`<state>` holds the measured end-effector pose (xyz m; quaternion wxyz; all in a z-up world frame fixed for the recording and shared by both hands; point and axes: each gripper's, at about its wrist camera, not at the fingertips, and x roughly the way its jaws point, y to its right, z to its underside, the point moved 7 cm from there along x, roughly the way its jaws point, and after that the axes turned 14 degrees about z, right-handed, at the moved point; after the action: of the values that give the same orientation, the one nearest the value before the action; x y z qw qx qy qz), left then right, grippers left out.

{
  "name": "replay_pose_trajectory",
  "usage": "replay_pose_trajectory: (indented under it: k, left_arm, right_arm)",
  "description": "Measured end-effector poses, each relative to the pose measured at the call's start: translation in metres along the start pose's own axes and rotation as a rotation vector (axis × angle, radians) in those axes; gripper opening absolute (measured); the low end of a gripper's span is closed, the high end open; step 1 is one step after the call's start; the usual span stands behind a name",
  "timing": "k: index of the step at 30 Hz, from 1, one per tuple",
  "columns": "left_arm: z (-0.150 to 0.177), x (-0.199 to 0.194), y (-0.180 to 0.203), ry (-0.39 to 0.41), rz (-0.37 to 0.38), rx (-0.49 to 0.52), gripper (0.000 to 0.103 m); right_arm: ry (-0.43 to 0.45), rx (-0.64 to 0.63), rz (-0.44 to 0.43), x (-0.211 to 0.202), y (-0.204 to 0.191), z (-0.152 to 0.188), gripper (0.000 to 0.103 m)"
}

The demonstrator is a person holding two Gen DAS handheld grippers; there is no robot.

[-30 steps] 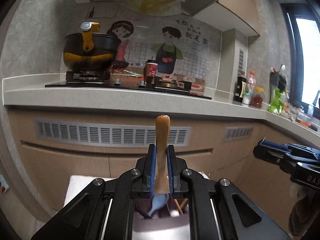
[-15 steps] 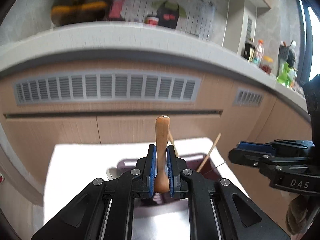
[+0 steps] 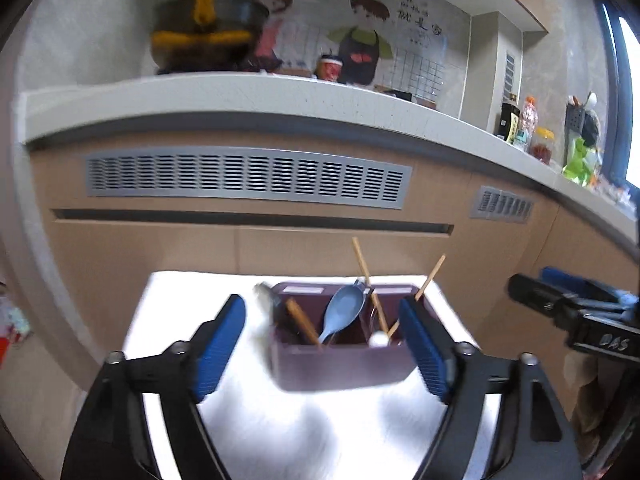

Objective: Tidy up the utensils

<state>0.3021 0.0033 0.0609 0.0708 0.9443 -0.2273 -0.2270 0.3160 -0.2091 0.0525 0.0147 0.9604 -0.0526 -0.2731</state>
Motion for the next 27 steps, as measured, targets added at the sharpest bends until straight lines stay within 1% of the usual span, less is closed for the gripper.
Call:
replay_pose_trajectory:
  k: [1,2,3,5,7,10,12,13,15,16,17,18,20,23,27]
  left_arm:
    - [0.009,-0.010,0.004,0.005,-0.016,0.019,0.088]
    - [0.018,-0.018,0.007,0.003,-0.036,0.041,0.092]
    - [0.030,-0.026,0.011,-0.004,-0.065,0.059,0.094]
    - [0.049,-0.039,0.015,-0.021,-0.098,0.072,0.099]
    - [0.070,-0.052,0.018,-0.038,-0.111,0.051,0.102]
    - [0.091,-0.066,0.025,-0.015,-0.123,0.026,0.103]
    - [0.102,-0.072,0.028,-0.004,-0.150,0.021,0.103]
    - [0.107,-0.074,0.028,-0.006,-0.174,0.011,0.103]
    - [0.114,-0.077,0.030,-0.016,-0.201,0.008,0.103]
    - [0.118,-0.078,0.033,-0.020,-0.203,0.018,0.103]
    - [0.119,-0.078,0.035,-0.024,-0.200,0.025,0.103]
    - [0.121,-0.078,0.038,-0.029,-0.193,0.031,0.103]
    - [0.122,-0.077,0.042,-0.038,-0.183,0.035,0.103]
    - [0.123,-0.074,0.044,-0.057,-0.169,0.023,0.103]
    - [0.123,-0.073,0.042,-0.061,-0.171,0.012,0.103]
  right_arm:
    - [0.017,0.001,0.013,-0.009,0.000,0.005,0.098]
    - [0.030,0.000,0.022,-0.019,0.001,0.012,0.099]
    - [0.036,-0.002,0.031,-0.025,0.002,0.019,0.099]
    - [0.030,-0.001,0.045,-0.036,0.003,0.037,0.099]
    - [0.020,0.005,0.056,-0.044,0.004,0.055,0.099]
    - [-0.002,0.027,0.069,-0.053,0.004,0.083,0.100]
    - [0.003,0.016,0.089,-0.058,0.003,0.099,0.100]
    - [0.006,0.005,0.113,-0.061,0.003,0.106,0.100]
    - [0.013,0.006,0.139,-0.066,0.002,0.117,0.101]
    - [0.014,0.010,0.152,-0.068,0.003,0.122,0.102]
    - [0.017,0.010,0.160,-0.070,0.003,0.126,0.102]
    - [0.007,0.013,0.186,-0.071,0.005,0.130,0.102]
    - [0.018,-0.001,0.203,-0.074,0.006,0.133,0.102]
    - [0.030,-0.005,0.217,-0.078,0.009,0.134,0.102]
    - [0.025,-0.006,0.209,-0.077,0.009,0.134,0.102]
